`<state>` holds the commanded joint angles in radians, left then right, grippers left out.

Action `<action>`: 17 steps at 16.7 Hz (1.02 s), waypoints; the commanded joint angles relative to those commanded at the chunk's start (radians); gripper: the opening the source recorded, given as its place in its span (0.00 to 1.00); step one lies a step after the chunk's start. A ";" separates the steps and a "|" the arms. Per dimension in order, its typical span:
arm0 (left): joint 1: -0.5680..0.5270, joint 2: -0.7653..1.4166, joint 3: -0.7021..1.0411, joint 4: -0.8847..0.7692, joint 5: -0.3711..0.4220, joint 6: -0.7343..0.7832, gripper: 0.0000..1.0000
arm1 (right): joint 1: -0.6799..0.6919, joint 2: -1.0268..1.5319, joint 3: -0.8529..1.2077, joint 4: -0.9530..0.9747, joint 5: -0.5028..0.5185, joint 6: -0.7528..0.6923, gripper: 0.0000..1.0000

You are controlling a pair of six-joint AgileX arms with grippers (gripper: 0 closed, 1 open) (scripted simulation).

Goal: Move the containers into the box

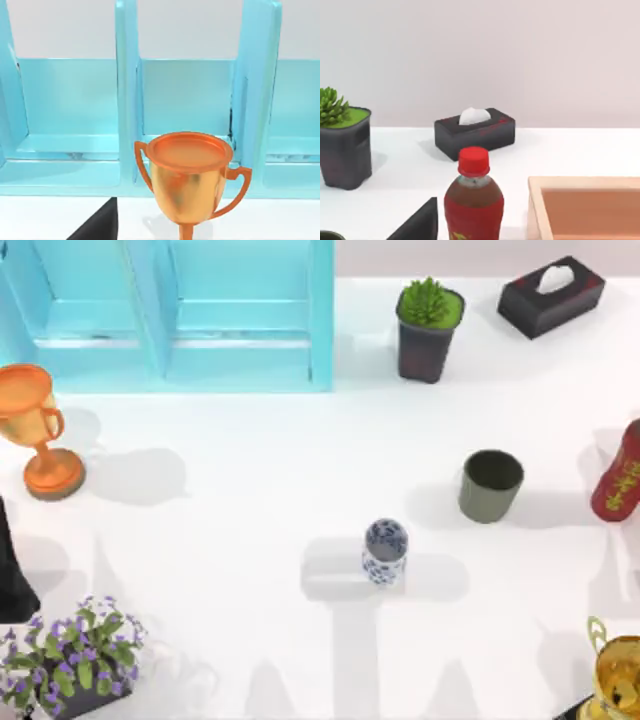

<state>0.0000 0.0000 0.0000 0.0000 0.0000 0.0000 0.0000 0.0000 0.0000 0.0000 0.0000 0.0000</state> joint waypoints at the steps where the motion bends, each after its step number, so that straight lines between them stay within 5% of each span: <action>1: 0.000 0.000 0.000 0.000 0.000 0.000 1.00 | 0.000 0.000 0.000 0.000 0.000 0.000 1.00; 8: 0.000 0.000 0.000 0.000 0.000 0.000 1.00 | 0.039 0.219 0.212 -0.165 0.000 0.041 1.00; 17: 0.000 0.000 0.000 0.000 0.000 0.000 1.00 | 0.170 1.077 0.998 -0.727 0.001 0.180 1.00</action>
<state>0.0000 0.0000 0.0000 0.0000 0.0000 0.0000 0.1698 1.0773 0.9985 -0.7269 0.0007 0.1795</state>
